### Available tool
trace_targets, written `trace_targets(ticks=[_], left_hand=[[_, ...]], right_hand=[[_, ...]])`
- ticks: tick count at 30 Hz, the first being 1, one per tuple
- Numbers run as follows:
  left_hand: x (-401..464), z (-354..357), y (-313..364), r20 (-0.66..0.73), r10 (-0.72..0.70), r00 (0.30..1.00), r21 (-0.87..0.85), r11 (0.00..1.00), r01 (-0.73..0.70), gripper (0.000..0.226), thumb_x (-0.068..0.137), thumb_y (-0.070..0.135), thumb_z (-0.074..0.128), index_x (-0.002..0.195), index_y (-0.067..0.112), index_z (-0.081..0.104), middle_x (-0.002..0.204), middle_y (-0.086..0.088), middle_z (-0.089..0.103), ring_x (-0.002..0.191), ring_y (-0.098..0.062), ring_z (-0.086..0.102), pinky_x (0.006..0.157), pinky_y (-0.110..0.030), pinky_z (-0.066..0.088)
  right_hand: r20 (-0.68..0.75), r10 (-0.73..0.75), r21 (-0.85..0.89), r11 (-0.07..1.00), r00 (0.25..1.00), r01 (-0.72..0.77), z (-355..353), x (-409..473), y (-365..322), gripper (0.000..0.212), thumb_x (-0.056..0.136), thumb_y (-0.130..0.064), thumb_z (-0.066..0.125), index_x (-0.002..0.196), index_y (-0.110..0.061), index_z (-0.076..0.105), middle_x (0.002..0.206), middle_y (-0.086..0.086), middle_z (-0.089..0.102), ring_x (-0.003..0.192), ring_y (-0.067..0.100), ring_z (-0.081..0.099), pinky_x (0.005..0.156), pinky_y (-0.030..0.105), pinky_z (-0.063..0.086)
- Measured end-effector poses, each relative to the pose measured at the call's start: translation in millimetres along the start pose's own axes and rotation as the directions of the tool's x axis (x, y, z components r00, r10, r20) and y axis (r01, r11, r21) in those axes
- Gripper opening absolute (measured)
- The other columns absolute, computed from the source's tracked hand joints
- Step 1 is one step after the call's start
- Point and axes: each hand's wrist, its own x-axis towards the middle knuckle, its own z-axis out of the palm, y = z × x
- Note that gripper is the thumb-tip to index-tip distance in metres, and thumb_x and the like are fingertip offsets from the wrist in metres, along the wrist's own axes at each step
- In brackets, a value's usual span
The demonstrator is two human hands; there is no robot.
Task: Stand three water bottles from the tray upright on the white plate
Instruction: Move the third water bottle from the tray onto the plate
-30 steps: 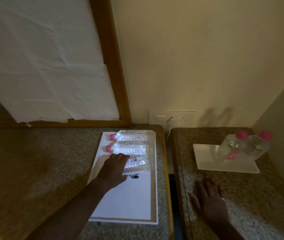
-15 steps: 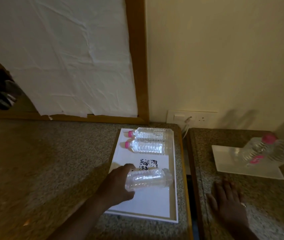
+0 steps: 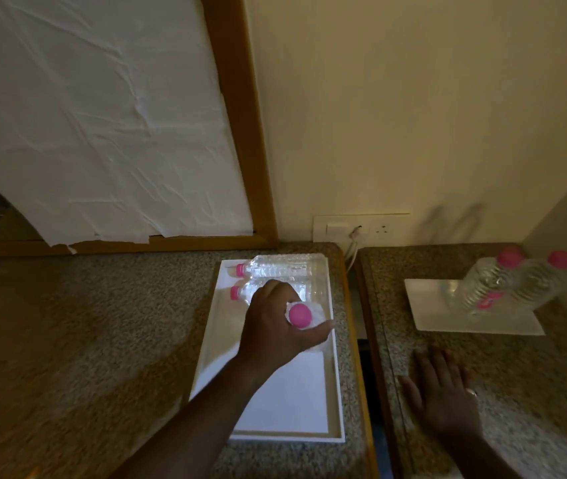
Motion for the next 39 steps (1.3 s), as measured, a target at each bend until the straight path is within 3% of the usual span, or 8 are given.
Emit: trace_targets(ticks=[4,8,14,19,23,28,35,39], left_hand=[[1.2,21.6,1.6,0.057,-0.204,0.977,-0.288,0.934,0.212,0.057,0.056,0.06,0.086,0.096,0.036,0.053,0.093,0.019,0.057,0.085,-0.007,0.06,0.064,-0.043,0.061],[0.9,29.0,-9.5,0.131,-0.173,0.976,-0.243,0.949,0.201,0.075,0.053,0.068,0.081,0.116,0.044,0.048,0.112,0.017,0.061,0.104,-0.005,0.058,0.083,-0.027,0.053],[-1.6,26.2,-25.4,0.088,-0.275,0.957,-0.22,0.932,0.288,0.066,0.05,0.062,0.085,0.104,0.044,0.052,0.098,0.013,0.068,0.092,0.002,0.064,0.071,-0.022,0.056],[15.2,28.0,-9.4,0.102,-0.235,0.967,-0.2,0.947,0.251,0.067,0.053,0.055,0.088,0.109,0.039,0.056,0.104,0.012,0.069,0.096,-0.011,0.065,0.063,-0.012,0.053],[40.5,34.1,21.3,0.145,-0.114,0.983,-0.191,0.971,0.141,0.068,0.055,0.05,0.09,0.111,0.045,0.052,0.11,0.013,0.066,0.103,-0.012,0.062,0.083,-0.031,0.054],[77.0,71.5,72.4,0.248,-0.049,0.967,-0.239,0.965,0.11,0.07,0.053,0.045,0.092,0.113,0.036,0.057,0.102,0.017,0.066,0.094,0.001,0.062,0.076,-0.028,0.052],[111.8,170.7,117.5,0.343,0.014,0.939,-0.201,0.978,0.059,0.064,0.054,0.03,0.096,0.106,0.028,0.058,0.106,-0.002,0.071,0.097,-0.017,0.068,0.084,-0.046,0.057],[115.7,204.5,128.5,0.36,0.05,0.931,-0.176,0.984,0.015,0.058,0.053,0.035,0.096,0.092,0.05,0.056,0.096,0.011,0.068,0.094,-0.003,0.064,0.081,-0.029,0.055]], right_hand=[[0.006,0.002,0.004,1.0,1.0,-0.002,-0.5,-0.6,1.4,0.074,0.091,-0.064,0.025,0.14,-0.014,0.05,0.148,0.02,0.046,0.139,0.042,0.034,0.111,0.062,0.026],[0.005,0.0,0.009,1.0,1.0,0.0,0.9,-0.4,4.8,0.071,0.092,-0.063,0.028,0.14,-0.016,0.049,0.149,0.019,0.044,0.141,0.041,0.033,0.112,0.061,0.025],[0.037,-0.006,0.034,0.999,0.999,0.005,4.9,1.4,7.9,0.071,0.093,-0.066,0.025,0.145,-0.021,0.042,0.154,0.016,0.037,0.145,0.037,0.026,0.115,0.059,0.021],[0.071,0.007,0.081,0.997,0.997,-0.013,0.6,1.6,13.5,0.078,0.091,-0.074,0.017,0.149,-0.025,0.033,0.16,0.011,0.027,0.149,0.03,0.014,0.119,0.053,0.01],[0.076,0.115,0.078,0.99,0.99,-0.121,-8.1,-1.6,45.8,0.09,0.084,-0.084,0.016,0.151,-0.024,0.027,0.162,0.01,0.02,0.149,0.028,0.008,0.119,0.047,0.005],[0.037,0.261,0.04,0.964,0.965,-0.262,-25.5,-4.6,113.8,0.098,0.08,-0.087,0.017,0.153,-0.021,0.023,0.163,0.011,0.017,0.149,0.029,0.007,0.122,0.05,0.011],[0.125,0.213,0.012,0.976,0.969,-0.216,-23.7,16.5,153.4,0.104,0.072,-0.094,0.006,0.154,-0.031,0.002,0.161,0.006,-0.014,0.142,0.02,-0.029,0.116,0.051,-0.017],[0.114,0.208,0.004,0.978,0.971,-0.21,-19.0,19.6,156.8,0.1,0.077,-0.092,0.013,0.155,-0.03,0.006,0.162,0.008,-0.009,0.145,0.025,-0.024,0.112,0.051,-0.024]])
